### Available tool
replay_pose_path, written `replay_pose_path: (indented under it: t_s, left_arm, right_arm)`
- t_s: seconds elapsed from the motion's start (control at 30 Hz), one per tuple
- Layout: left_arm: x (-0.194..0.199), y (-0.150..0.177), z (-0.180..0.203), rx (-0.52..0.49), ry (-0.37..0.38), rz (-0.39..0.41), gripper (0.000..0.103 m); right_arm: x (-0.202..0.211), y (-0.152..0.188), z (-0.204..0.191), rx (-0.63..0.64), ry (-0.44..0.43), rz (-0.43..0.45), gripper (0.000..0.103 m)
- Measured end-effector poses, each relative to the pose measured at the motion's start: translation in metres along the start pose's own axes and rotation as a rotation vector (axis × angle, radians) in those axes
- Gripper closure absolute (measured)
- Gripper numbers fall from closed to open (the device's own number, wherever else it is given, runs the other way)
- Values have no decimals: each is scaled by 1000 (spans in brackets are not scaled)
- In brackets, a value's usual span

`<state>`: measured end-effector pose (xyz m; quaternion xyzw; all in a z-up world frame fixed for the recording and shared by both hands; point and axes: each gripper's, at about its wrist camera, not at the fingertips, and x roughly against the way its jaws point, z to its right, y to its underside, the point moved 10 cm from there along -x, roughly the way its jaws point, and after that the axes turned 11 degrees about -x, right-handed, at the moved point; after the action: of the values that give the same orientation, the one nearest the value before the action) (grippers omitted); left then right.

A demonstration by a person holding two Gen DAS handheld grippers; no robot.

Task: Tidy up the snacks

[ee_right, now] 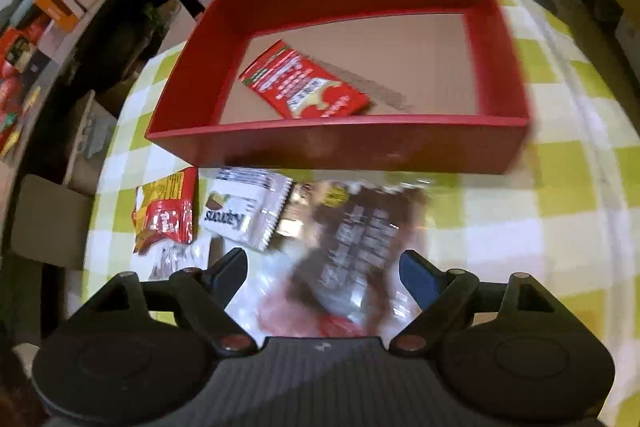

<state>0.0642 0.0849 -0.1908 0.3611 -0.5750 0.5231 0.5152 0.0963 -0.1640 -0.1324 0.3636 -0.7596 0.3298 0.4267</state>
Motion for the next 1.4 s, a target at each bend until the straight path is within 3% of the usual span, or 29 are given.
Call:
replay_pose_path:
  t_s: [0.17,0.23,0.27,0.4,0.5,0.67,0.73,0.83,0.9,0.97,1.07,1.2,1.4]
  left_arm:
    - [-1,0,3,0,-17,-5,4]
    - [0,1,2,-8,-9,-4,3]
    - [0,0,1,-13,-4,-4,3]
    - [0,-1,2,-40,8,-8,2]
    - [1,-1,-1,-22,23,-9,3]
    - [1,0,-10,22,35,-17,4]
    - [1,0,-9,31,42,-21,4]
    - [0,-2,-7,26,13,-20,8]
    - [1,-4,-8,33,-8,-9,16]
    - [4,-7,-9,34,-26,2,36]
    - [6,-7,-7,38,6,3,38]
    - [11,-3,-4,23,-12,8,39]
    - [39,-9,4,54,15,83,39]
  right_arm:
    - [-29,-2,-7,107,192,84,4]
    - [-40,3,1,113,219,38,0]
    - [-48,7,9,89,196,-5,0]
    - [-44,2,15,68,138,-3,0]
    - [-41,4,16,129,143,-1,0]
    - [-26,13,21,225,169,16,17]
    - [-20,16,20,240,170,22,17]
    - [-3,19,23,269,167,59,17]
    - [8,20,22,259,141,75,18]
    - [19,22,22,252,113,88,18]
    - [35,26,20,250,76,107,18]
    - [48,27,11,251,25,127,18]
    - [65,25,1,259,-20,168,17]
